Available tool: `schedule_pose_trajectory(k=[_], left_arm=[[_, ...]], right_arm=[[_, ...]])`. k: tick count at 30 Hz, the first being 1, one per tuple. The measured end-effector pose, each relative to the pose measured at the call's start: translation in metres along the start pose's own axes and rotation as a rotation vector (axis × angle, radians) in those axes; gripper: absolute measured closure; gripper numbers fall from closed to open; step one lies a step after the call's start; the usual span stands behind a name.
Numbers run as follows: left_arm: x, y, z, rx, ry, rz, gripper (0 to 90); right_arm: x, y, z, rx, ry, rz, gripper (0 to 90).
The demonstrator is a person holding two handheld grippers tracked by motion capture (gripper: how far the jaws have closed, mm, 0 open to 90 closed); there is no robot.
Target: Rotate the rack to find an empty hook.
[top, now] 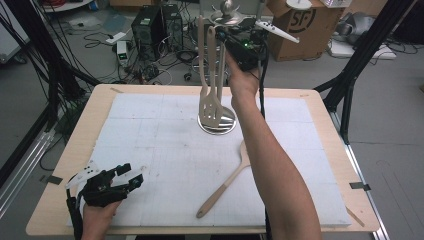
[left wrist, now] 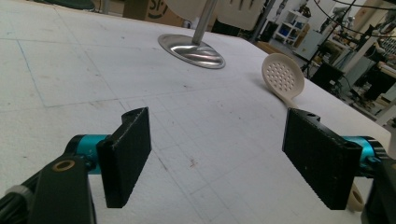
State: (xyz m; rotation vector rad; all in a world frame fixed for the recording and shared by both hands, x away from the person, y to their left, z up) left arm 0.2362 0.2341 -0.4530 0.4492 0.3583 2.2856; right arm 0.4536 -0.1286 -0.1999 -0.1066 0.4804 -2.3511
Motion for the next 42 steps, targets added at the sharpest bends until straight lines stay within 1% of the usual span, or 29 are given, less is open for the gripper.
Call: schedule_pose_trajectory(k=[4,7,9,12,14,16,18,19,20,22,24,25,27,29,31,32,33,36,39,41,42], left_arm=[[0.0,0.0,0.0,-0.002,0.0,-0.001,24.4],[0.001,0.0,0.0,0.0,0.003,0.002,24.4],[0.001,0.0,0.0,-0.001,0.001,0.001,24.4],[0.001,0.0,0.0,0.001,0.002,0.002,24.4],[0.001,0.0,0.0,0.0,0.001,-0.001,24.4],[0.001,0.001,0.0,-0.001,0.001,-0.003,24.4],[0.001,0.001,0.0,-0.003,-0.006,-0.001,24.4],[0.001,0.001,0.0,-0.005,-0.007,-0.001,24.4],[0.001,0.001,0.0,-0.007,-0.008,-0.001,24.4],[0.001,0.001,0.0,-0.008,-0.011,0.001,24.4],[0.001,0.002,-0.001,-0.008,-0.013,0.001,24.4],[0.001,0.002,-0.001,-0.009,-0.012,0.002,24.4],[0.001,0.003,-0.001,-0.007,-0.01,0.003,24.5],[0.001,0.002,-0.001,-0.008,-0.012,0.004,24.5],[0.001,0.002,-0.001,-0.008,-0.015,0.002,24.5],[0.0,0.002,-0.001,-0.006,-0.014,0.002,24.5],[0.0,0.002,-0.001,-0.01,-0.015,0.0,24.5],[0.001,0.003,-0.001,-0.008,-0.009,0.0,24.5],[0.002,0.001,-0.001,-0.003,-0.005,0.003,24.5],[0.002,0.001,-0.001,-0.005,-0.008,0.005,24.5],[0.002,0.001,-0.001,-0.003,-0.004,0.001,24.5]], right_arm=[[-0.003,-0.003,-0.001,-0.005,-0.001,0.005,89.7],[-0.004,-0.006,-0.002,0.001,0.002,-0.012,89.7],[-0.005,-0.005,-0.002,-0.011,0.003,-0.012,89.7],[-0.005,-0.006,-0.003,-0.008,-0.002,-0.01,89.7],[-0.002,-0.008,-0.004,0.001,0.003,-0.026,89.7],[0.003,-0.006,-0.005,-0.002,0.019,-0.042,89.8],[0.008,-0.003,-0.005,-0.018,0.02,-0.041,89.8],[0.009,-0.003,-0.005,-0.013,0.022,-0.042,89.8],[0.012,-0.004,-0.004,-0.005,0.027,-0.037,89.8],[0.017,-0.009,-0.003,-0.01,0.047,-0.012,89.8],[0.019,-0.014,-0.001,0.0,0.052,-0.002,89.8],[0.02,-0.014,-0.001,-0.007,0.055,0.002,89.8],[0.022,-0.014,0.0,-0.04,0.062,0.02,89.8],[0.024,-0.016,0.001,-0.04,0.077,0.038,89.8],[0.024,-0.021,0.001,-0.033,0.066,0.06,89.8],[0.022,-0.023,0.0,-0.024,0.056,0.061,89.8],[0.021,-0.023,-0.002,-0.021,0.051,0.051,89.9],[0.016,-0.02,-0.003,-0.046,0.053,0.041,90.0],[0.013,-0.019,-0.005,-0.085,0.056,0.06,90.0],[0.011,-0.019,-0.006,-0.094,0.056,0.067,90.0],[0.01,-0.019,-0.006,-0.092,0.054,0.064,90.0]])
Point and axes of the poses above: each handheld gripper's, and its own axes: x roughly backward along the jaws, z roughly out of its top, y roughly to its right, the point moved 2 cm from there along -x, roughly forward along the jaws, and after that the axes turned 3 degrees about -z, right-handed, at the moved point
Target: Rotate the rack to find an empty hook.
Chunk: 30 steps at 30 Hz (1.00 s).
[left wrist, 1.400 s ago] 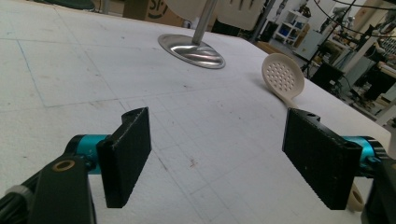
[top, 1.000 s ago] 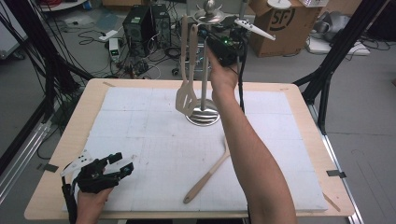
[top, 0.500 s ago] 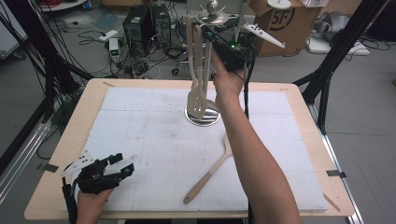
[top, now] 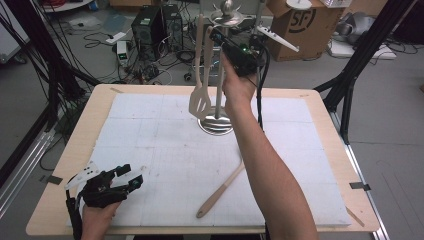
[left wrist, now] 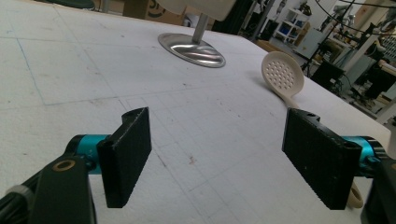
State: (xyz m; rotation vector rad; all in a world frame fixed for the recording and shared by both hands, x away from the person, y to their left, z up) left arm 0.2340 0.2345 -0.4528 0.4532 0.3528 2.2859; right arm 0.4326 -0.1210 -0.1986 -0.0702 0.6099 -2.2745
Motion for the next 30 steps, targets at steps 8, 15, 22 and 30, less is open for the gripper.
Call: schedule_pose_trajectory(k=[8,15,22,30], left_arm=[[0.001,-0.001,0.0,0.002,0.006,0.0,24.5],[0.002,0.0,0.0,0.004,0.006,0.002,24.5],[-0.002,0.0,0.001,-0.007,-0.008,-0.007,24.5],[-0.006,0.004,0.001,-0.014,-0.014,-0.012,24.6]], right_arm=[[-0.011,-0.006,-0.003,0.002,-0.002,0.005,90.0],[-0.017,-0.007,-0.002,-0.007,-0.001,0.002,90.0],[-0.01,-0.009,-0.001,0.028,-0.014,-0.007,90.0],[0.035,0.022,0.009,0.005,0.022,-0.095,90.0]])
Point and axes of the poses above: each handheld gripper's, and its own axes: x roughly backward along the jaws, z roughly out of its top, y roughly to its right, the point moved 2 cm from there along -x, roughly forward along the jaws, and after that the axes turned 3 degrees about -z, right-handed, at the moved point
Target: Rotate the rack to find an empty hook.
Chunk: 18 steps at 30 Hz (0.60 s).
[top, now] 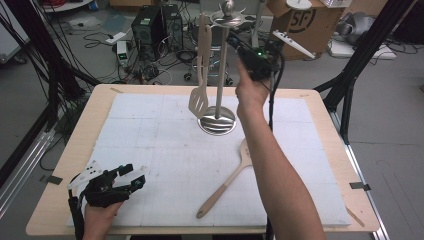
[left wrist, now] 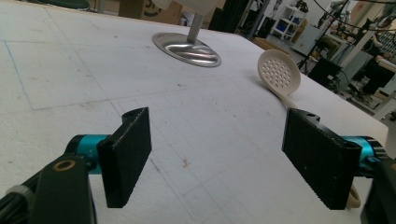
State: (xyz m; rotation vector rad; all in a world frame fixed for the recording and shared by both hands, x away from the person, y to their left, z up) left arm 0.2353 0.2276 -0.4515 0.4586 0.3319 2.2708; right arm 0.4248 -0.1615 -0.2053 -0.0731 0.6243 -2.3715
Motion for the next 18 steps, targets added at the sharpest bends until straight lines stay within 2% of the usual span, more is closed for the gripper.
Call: schedule_pose_trajectory(k=[4,6,9,13,18], left_arm=[[-0.002,0.0,0.0,-0.004,-0.004,-0.001,24.6],[-0.003,0.0,0.0,0.0,-0.004,0.001,24.6],[-0.004,-0.002,0.0,0.0,-0.006,0.003,24.6],[-0.004,-0.001,0.0,0.002,-0.005,-0.003,24.6],[-0.003,-0.002,0.0,0.005,-0.001,-0.003,24.6]], right_arm=[[0.013,0.013,0.01,-0.019,0.034,-0.03,90.0],[0.013,0.016,0.016,0.005,0.026,-0.028,90.0],[0.008,0.011,0.023,0.034,0.013,-0.009,90.0],[0.001,0.001,0.02,0.066,-0.003,-0.002,90.0],[-0.001,-0.005,0.017,0.077,-0.006,0.005,90.0]])
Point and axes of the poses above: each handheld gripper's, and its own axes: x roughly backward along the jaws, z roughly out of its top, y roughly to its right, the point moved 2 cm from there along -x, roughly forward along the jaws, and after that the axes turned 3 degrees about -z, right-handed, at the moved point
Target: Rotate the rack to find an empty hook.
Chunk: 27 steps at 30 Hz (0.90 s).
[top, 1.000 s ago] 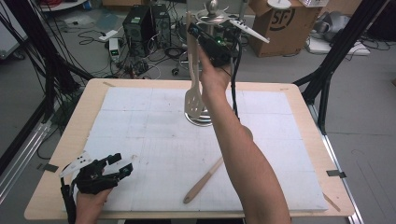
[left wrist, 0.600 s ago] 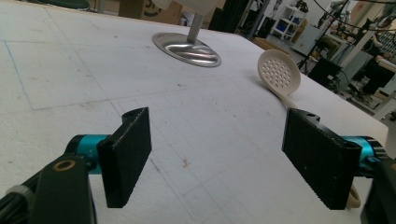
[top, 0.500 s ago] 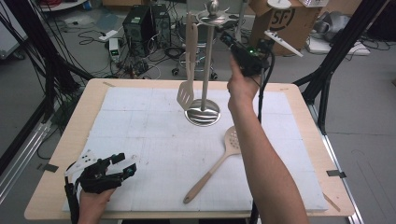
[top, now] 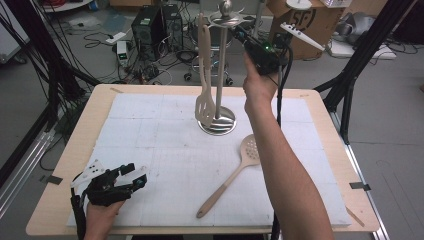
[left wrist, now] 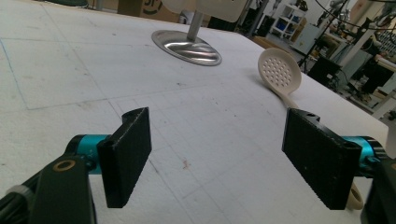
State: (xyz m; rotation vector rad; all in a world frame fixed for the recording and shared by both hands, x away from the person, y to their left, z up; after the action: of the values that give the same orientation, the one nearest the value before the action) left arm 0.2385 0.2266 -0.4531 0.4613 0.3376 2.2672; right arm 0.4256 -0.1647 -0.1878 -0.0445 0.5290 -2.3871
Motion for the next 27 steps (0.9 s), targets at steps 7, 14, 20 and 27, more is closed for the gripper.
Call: schedule_pose_trajectory(k=[7,14,20,27], left_arm=[[0.0,0.001,0.0,-0.004,0.0,0.001,24.6],[-0.001,0.001,0.0,-0.006,-0.009,-0.001,24.6],[-0.002,0.001,0.0,-0.006,-0.011,0.002,24.6],[-0.001,0.0,-0.001,0.001,-0.007,0.003,24.6]], right_arm=[[-0.001,-0.004,-0.001,0.013,-0.006,-0.009,90.0],[0.002,0.0,-0.005,0.021,-0.011,-0.015,90.0],[-0.004,-0.002,-0.02,-0.027,-0.077,-0.027,90.0],[-0.024,-0.026,-0.025,0.002,-0.064,0.036,90.0]])
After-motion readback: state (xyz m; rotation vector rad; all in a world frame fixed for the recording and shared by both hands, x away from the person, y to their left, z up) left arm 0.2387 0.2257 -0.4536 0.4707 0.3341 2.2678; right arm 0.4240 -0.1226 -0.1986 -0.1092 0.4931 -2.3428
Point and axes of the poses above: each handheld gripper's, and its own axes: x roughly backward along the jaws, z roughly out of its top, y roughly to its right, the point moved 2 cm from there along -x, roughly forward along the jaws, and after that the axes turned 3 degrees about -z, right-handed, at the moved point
